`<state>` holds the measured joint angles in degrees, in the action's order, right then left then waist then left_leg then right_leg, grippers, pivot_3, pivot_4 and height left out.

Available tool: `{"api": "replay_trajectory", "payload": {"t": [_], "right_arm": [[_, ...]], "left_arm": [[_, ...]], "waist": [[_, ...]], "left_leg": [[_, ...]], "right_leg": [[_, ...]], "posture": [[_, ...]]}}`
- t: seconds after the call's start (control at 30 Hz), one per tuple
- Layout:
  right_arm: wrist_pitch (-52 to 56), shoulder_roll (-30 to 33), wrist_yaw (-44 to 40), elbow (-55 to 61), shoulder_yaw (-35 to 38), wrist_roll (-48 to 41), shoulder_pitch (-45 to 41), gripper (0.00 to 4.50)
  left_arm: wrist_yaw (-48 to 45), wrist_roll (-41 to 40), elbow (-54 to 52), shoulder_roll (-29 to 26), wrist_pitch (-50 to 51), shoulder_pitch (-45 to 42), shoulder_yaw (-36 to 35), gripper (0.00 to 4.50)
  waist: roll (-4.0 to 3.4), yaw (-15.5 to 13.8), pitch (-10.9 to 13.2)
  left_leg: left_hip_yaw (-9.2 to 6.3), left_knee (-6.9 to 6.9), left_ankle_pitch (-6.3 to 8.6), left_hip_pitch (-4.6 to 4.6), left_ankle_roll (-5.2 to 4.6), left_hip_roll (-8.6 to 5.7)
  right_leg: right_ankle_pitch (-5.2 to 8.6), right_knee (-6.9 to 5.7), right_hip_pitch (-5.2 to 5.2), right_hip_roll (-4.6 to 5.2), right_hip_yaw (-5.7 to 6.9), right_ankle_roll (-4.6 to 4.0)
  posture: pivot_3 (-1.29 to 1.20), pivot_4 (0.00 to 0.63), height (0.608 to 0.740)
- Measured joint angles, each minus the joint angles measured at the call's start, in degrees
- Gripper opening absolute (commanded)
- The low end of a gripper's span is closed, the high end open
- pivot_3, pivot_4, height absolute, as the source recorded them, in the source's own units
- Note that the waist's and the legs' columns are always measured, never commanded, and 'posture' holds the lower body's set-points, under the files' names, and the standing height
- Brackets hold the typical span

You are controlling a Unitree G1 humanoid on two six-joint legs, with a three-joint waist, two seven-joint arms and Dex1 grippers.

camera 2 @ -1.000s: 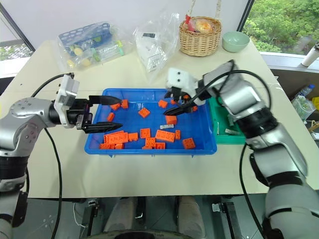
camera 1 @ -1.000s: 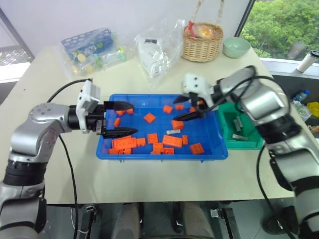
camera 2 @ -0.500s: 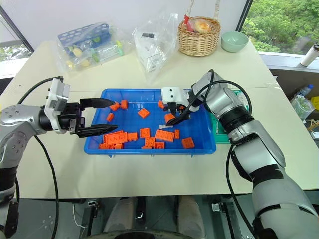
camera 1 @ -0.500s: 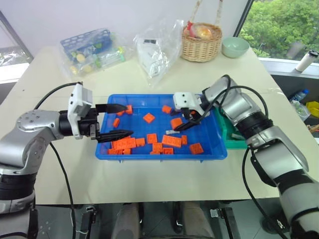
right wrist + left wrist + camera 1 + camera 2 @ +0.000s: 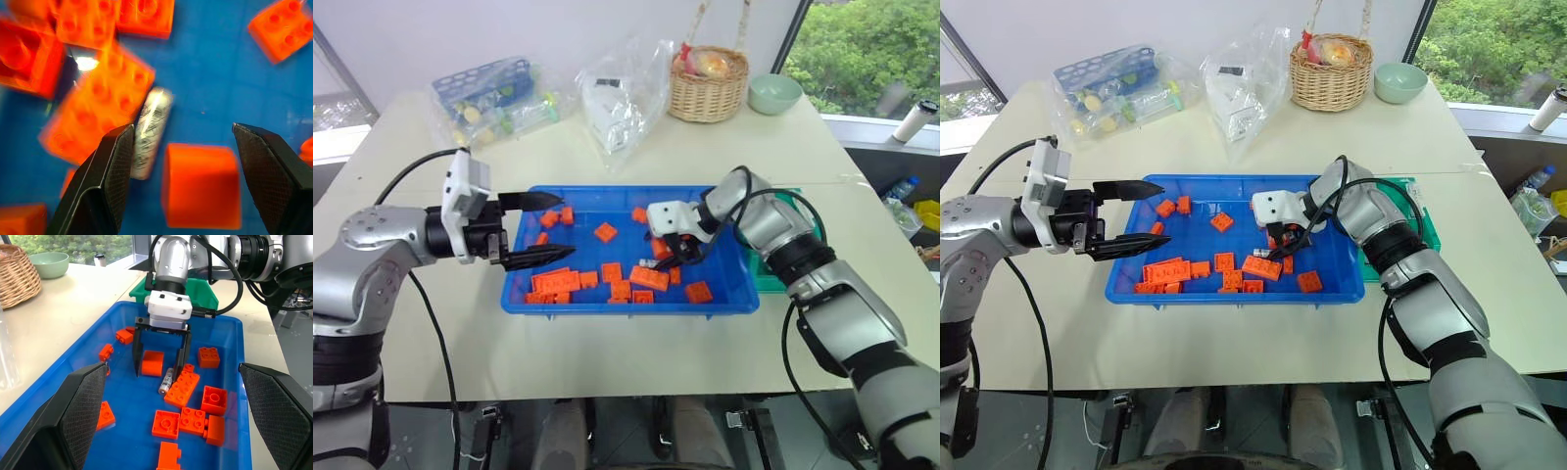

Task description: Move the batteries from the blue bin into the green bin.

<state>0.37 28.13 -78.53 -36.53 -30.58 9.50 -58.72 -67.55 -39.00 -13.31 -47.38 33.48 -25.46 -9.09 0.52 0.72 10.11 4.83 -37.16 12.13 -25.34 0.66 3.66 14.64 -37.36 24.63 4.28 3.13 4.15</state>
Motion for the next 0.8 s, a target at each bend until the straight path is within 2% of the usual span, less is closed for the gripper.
{"api": "replay_trajectory", "payload": {"t": [0.3, 0.47, 0.53, 0.8], "right_arm": [[-4.61, -0.31, 0.49, -1.70, 0.49, 2.13, -0.18, 3.28], [-4.54, -0.41, 0.54, -2.54, 1.24, 3.27, -0.21, 1.12], [-4.60, -0.46, 0.48, -2.48, 1.28, 3.42, -0.14, 0.07], [-4.15, -0.54, 0.33, -2.41, 1.60, 3.91, -0.15, 0.01]], "left_arm": [[0.00, 0.03, 1.15, 0.01, -0.09, -1.35, 0.61, 4.50], [-0.01, 0.04, 1.39, 0.12, -0.19, -1.76, 1.04, 4.50], [0.02, 0.06, 1.50, 0.13, -0.20, -1.88, 1.15, 4.50], [-0.39, 0.30, 2.44, 0.15, -0.70, -2.36, 1.44, 4.50]], "waist": [[0.09, 0.00, -0.07], [0.11, 0.00, -0.09], [0.11, 0.06, -0.09], [0.11, 0.02, -0.09]], "left_leg": [[-0.03, -0.02, 0.00, 0.11, 0.00, 0.00], [-0.05, -0.02, -0.01, 0.14, 0.01, 0.01], [-0.04, -0.02, -0.01, 0.14, 0.01, 0.00], [-0.04, -0.02, -0.01, 0.15, 0.01, 0.00]], "right_leg": [[0.00, 0.00, -0.14, 0.00, 0.01, 0.00], [0.00, -0.02, -0.16, 0.00, 0.03, 0.00], [0.00, -0.02, -0.16, 0.00, 0.02, 0.00], [0.00, -0.03, -0.16, 0.00, 0.02, 0.00]], "posture": [[0.00, 0.150, 0.736], [0.00, 0.150, 0.736], [0.00, 0.150, 0.736], [0.00, 0.150, 0.736]]}}
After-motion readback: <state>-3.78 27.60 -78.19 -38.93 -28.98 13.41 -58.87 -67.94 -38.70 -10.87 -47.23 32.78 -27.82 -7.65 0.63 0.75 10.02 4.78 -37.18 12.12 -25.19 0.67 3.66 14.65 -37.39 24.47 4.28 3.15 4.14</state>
